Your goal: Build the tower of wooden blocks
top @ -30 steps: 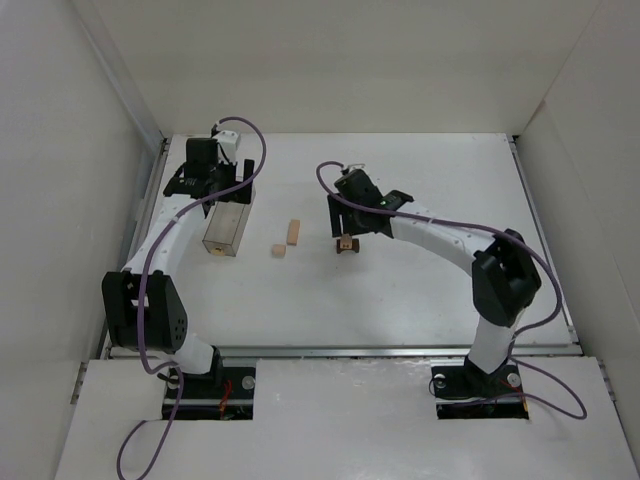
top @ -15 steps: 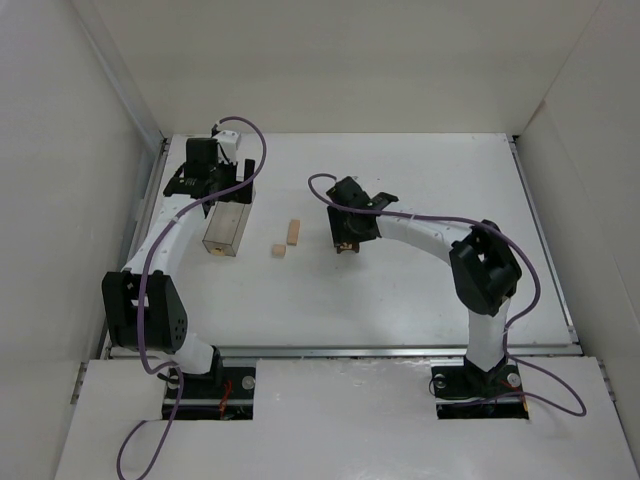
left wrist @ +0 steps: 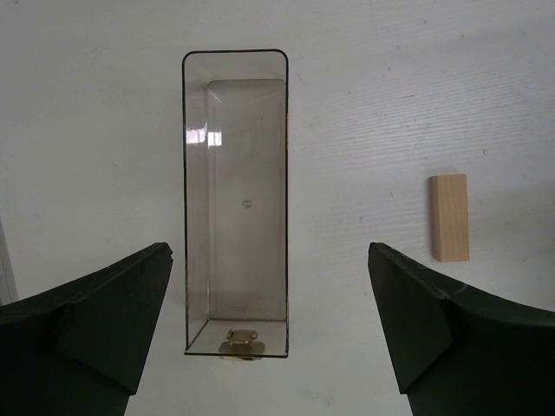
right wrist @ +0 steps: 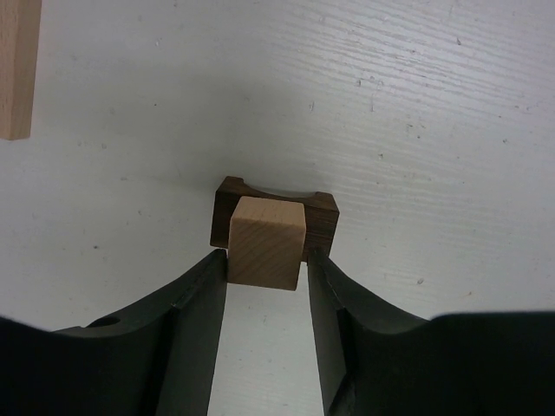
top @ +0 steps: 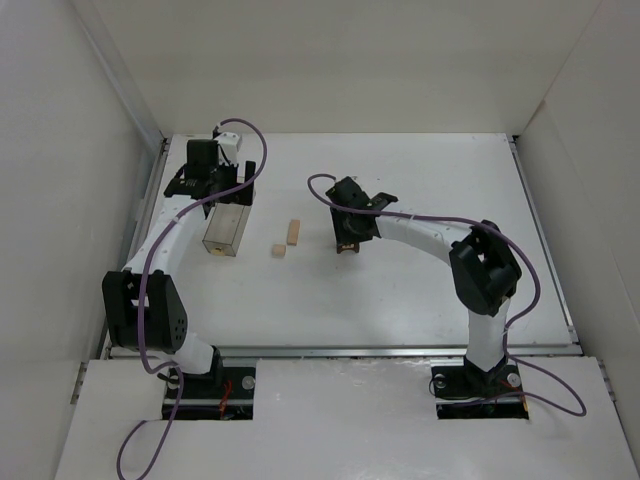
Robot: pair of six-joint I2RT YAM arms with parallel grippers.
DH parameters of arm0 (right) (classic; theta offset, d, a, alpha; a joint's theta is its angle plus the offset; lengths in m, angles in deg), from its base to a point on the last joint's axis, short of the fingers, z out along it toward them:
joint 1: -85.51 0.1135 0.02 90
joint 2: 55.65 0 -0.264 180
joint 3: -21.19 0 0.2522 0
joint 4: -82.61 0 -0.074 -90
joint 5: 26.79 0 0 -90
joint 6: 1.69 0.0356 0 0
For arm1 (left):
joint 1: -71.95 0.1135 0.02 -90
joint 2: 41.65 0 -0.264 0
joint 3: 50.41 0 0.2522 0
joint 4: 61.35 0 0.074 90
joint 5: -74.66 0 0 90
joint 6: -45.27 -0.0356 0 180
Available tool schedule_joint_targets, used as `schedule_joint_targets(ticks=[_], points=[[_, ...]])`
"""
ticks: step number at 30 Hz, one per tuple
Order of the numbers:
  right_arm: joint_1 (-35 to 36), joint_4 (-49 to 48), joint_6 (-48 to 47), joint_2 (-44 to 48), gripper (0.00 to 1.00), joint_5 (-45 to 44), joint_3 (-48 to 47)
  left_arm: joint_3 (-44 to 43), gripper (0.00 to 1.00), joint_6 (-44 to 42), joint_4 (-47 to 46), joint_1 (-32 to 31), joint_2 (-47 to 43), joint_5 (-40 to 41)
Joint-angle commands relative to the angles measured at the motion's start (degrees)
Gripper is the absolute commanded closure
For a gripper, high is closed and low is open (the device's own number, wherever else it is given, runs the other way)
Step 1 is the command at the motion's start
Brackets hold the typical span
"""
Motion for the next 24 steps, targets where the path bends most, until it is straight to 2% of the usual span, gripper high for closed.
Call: schedule_joint_targets(ticks=[1,8,10,11,15,18,21,24], points=[[0.50,-1.30,-0.27,0.00,0.53,0.24,-2.55,0.33,0.05,0.27,-1.23,-0.13,-2.76,-0.94],[0.50,-1.30,-0.28,0.52,0.56,0.86,-2.02,0.33,0.03,0.27,-1.23,-0.13,-2.76,-0.94],[0.50,-1.83,-0.28,0.52,0.52,1.55,-2.02,0.85,0.03,0.27,-1.23,-0.13,-2.76,-0.94],[0.50,-1.83,-0.28,1.05,0.46,1.56,-1.50,0.86,0.03,0.27,-1.23,-0.13,-2.76,-1.46],[0.50,-2.35,0.25,1.75,0.33,3.58,-1.49,0.33,0.03,-0.87,-0.18,-0.13,-2.76,-5.32],[0.50,-2.88,0.77,4.82,0.26,3.58,-0.27,-0.19,0.12,-4.29,2.36,-0.65,-2.76,-11.82],[0.50,-4.20,0.78,9.48,0.19,2.01,0.44,-0.72,0.15,-9.71,5.09,-4.51,-1.97,-13.33],[-0.90,-4.20,1.83,14.31,0.19,0.78,1.50,-0.11,0.15,-13.95,8.26,-8.81,-0.74,-13.85]])
